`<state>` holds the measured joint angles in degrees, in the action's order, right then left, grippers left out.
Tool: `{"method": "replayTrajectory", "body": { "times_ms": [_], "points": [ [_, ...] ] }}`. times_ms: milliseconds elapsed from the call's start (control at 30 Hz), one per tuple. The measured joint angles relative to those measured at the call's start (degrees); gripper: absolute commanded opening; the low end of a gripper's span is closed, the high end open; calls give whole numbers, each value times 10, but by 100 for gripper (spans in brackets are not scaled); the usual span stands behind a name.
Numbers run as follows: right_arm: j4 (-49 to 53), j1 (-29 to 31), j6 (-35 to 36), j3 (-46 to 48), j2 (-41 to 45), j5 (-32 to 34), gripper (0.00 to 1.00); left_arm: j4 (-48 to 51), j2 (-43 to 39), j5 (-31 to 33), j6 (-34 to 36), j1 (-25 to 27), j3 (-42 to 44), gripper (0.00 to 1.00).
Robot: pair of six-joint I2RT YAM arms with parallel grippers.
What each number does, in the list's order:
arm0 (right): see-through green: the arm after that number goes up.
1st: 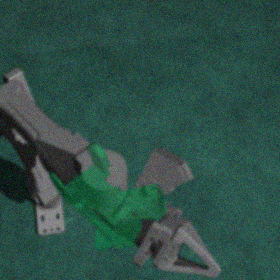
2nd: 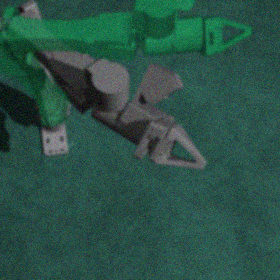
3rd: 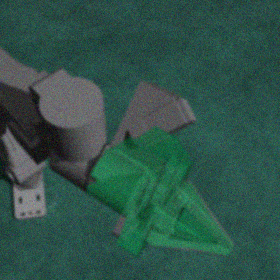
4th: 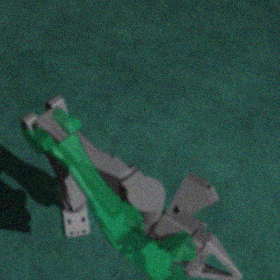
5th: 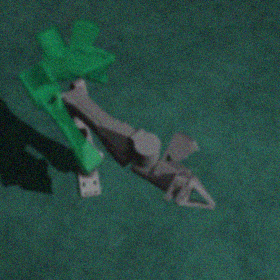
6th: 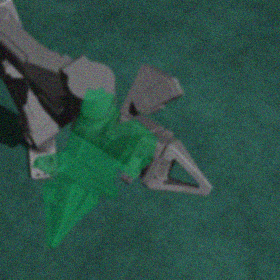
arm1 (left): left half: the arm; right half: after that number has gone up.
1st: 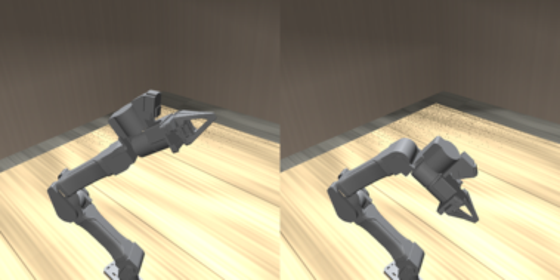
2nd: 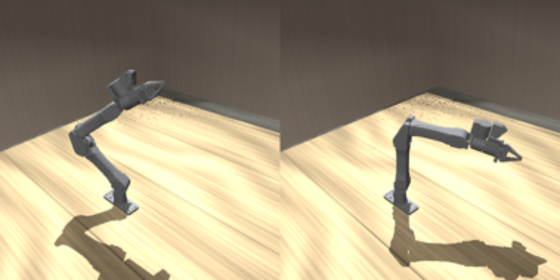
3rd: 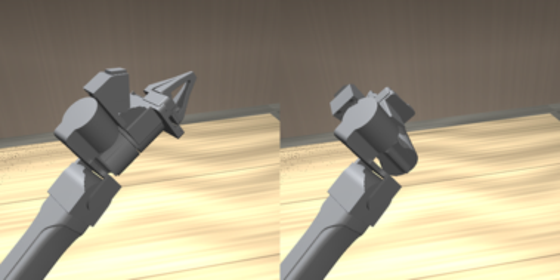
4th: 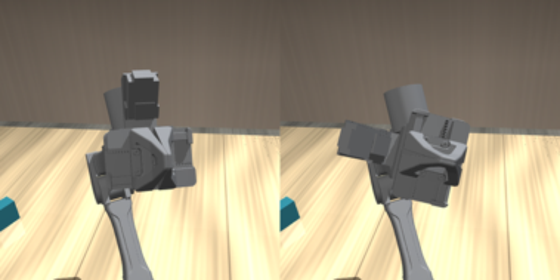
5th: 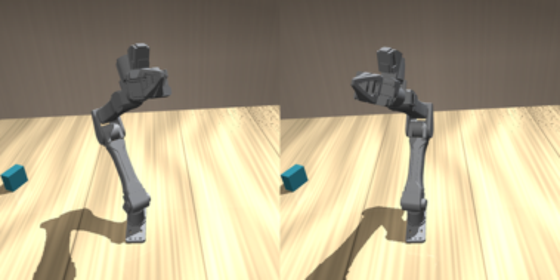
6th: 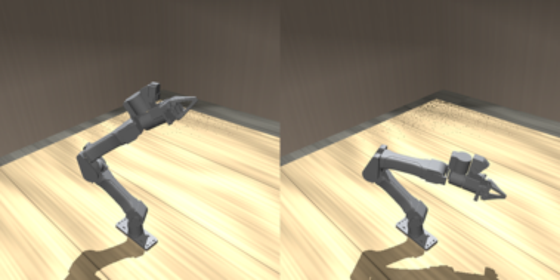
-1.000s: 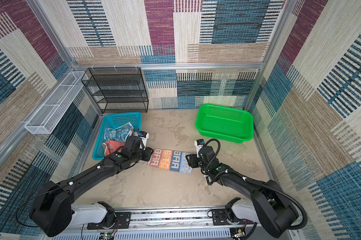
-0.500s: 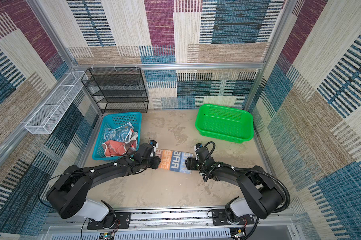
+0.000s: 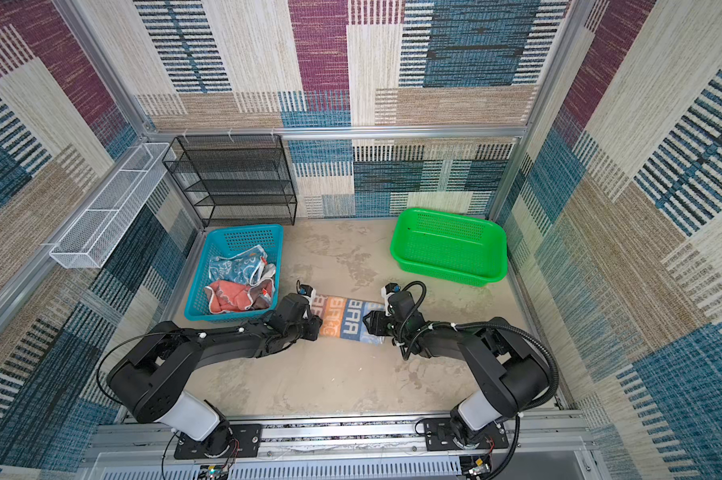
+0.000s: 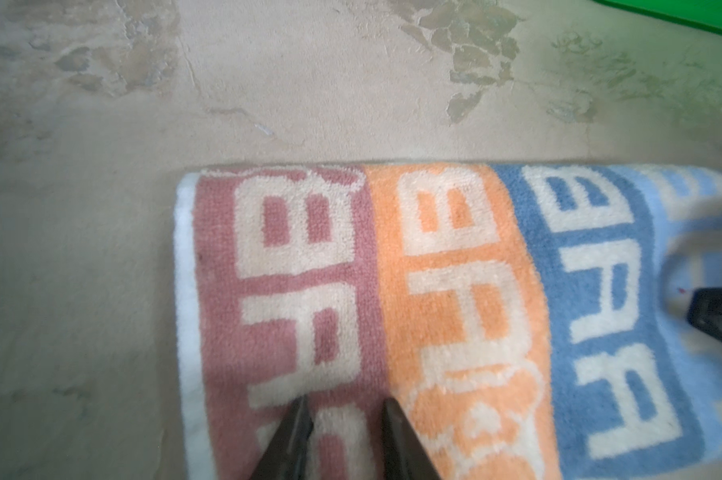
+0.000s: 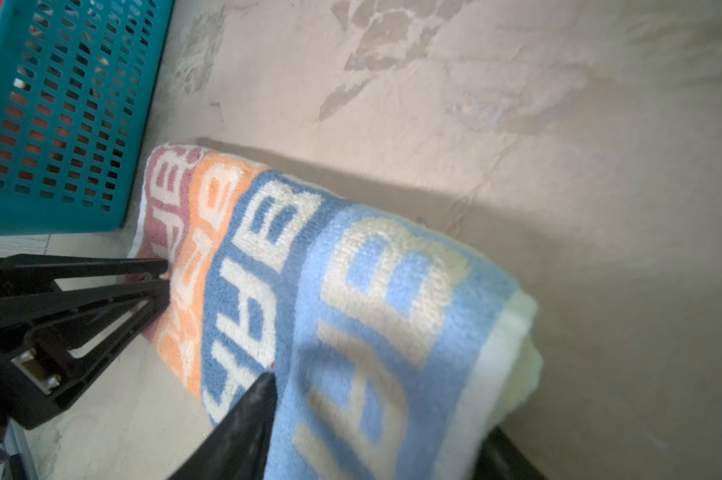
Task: Fold and stack the towels
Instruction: 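Grasp the folded towel with the right gripper and lift it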
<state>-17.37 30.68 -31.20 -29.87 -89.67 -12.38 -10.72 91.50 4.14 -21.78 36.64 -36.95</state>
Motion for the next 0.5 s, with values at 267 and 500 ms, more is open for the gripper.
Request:
{"method": "replayTrajectory", "body": {
  "times_ms": [267,500],
  "points": [
    [-8,0,-8,-20,-35,-1,0,-24,13,3,-6,0,0,44],
    [93,0,47,-112,-31,7,0,-3,-7,-16,-7,0,-5,94]
  ]
}}
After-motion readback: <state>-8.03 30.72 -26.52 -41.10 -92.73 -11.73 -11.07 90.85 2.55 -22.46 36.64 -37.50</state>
